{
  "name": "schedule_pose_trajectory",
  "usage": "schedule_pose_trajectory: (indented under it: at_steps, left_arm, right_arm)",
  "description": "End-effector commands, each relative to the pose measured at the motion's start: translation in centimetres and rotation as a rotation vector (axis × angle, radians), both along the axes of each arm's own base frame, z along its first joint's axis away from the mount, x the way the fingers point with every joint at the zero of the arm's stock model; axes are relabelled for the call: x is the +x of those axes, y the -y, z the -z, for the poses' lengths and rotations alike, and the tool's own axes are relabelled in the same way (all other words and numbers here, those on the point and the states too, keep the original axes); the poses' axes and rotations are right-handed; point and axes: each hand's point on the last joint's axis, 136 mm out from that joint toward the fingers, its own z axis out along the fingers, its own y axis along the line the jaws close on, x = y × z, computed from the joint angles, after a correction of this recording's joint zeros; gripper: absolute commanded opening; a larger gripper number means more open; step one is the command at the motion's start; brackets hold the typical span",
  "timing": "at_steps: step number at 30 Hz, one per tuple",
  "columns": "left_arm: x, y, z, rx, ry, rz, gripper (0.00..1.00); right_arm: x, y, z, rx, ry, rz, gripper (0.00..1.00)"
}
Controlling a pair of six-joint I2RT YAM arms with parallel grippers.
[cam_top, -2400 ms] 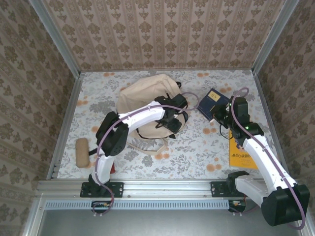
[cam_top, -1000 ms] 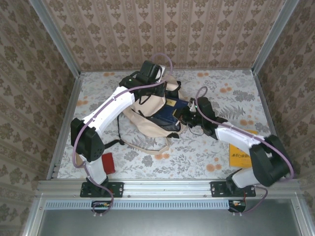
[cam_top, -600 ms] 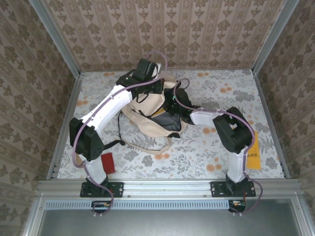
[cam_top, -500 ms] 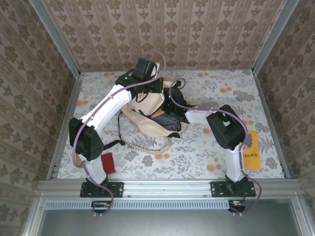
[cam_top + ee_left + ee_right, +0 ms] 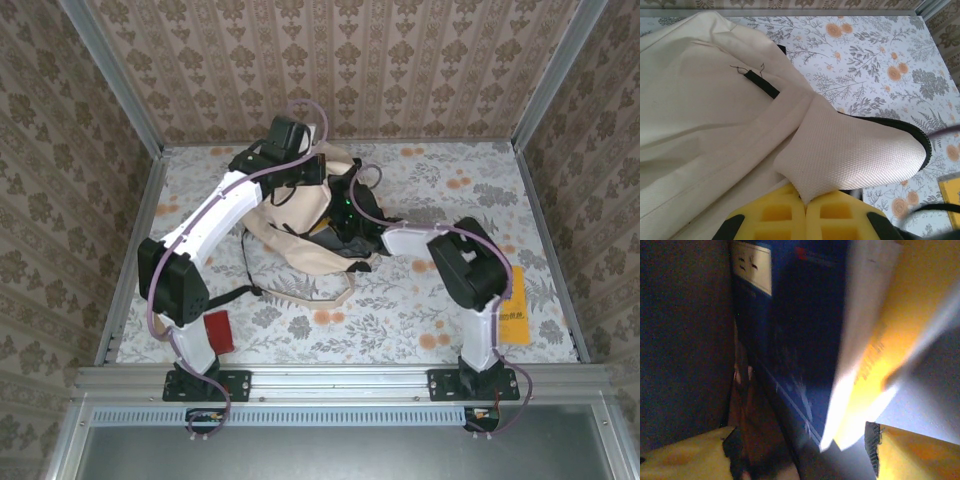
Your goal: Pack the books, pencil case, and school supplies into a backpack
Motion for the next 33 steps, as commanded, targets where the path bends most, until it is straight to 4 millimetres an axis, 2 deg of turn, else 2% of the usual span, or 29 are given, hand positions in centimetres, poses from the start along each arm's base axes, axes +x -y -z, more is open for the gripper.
schedule_pose_trajectory:
  at_steps: [1,3,6,9,13,16,19,21,23,24,27,30,33]
  left_arm:
    - [0.2,-0.4,-3.7,-0.087,0.077,-0.009,0.01]
    - [0.2,-0.5,-3.5,-0.086,0.076,-0.009,0.01]
    - [0.0,-0.8,-2.8,-0.082,0.063,-0.003,0.01]
    - [-0.9,-1.0,-1.6,-0.063,0.042,0.023,0.02]
    - [-2.7,-2.0,1.2,-0.015,-0.011,0.040,0.01]
    - [-4.3,-3.1,3.1,0.025,-0.049,0.055,0.01]
    - [-5.9,-3.7,4.4,0.067,-0.085,0.102,0.00]
    - [-6.7,-4.2,5.3,0.104,-0.110,0.127,0.00]
    - [-7.5,-4.5,5.9,0.128,-0.136,0.150,0.04]
    - [-7.7,-4.5,6.0,0.126,-0.143,0.160,0.09]
    - [-8.2,-4.0,6.1,0.094,-0.153,0.179,0.40]
    - [-8.2,-3.4,5.7,0.048,-0.144,0.175,0.65]
    - [-7.7,-3.3,5.4,0.028,-0.136,0.154,0.74]
  right_arm:
    - [-3.3,2.6,-1.4,-0.013,-0.042,-0.034,0.70]
    - [-5.3,4.1,-1.3,-0.029,-0.066,-0.041,0.70]
    - [-7.9,6.8,-2.2,-0.103,-0.057,-0.055,0.69]
    - [-9.9,11.1,-4.1,-0.273,-0.009,-0.016,0.76]
    - [-11.6,20.1,-4.6,-0.573,-0.049,0.121,0.84]
    - [-12.8,27.2,-3.8,-0.684,-0.138,0.257,0.88]
    - [-14.0,32.4,-2.9,-0.734,-0.224,0.364,0.90]
    - [-15.4,34.7,-1.7,-0.749,-0.315,0.409,0.91]
    - [-16.2,36.4,-0.6,-0.740,-0.380,0.443,0.91]
    - [-16.5,36.8,0.0,-0.733,-0.407,0.453,0.91]
    - [-17.8,37.9,1.9,-0.713,-0.504,0.469,0.92]
    - [-18.7,37.7,3.6,-0.696,-0.572,0.446,0.92]
    - [-19.3,36.7,5.3,-0.649,-0.611,0.416,0.92]
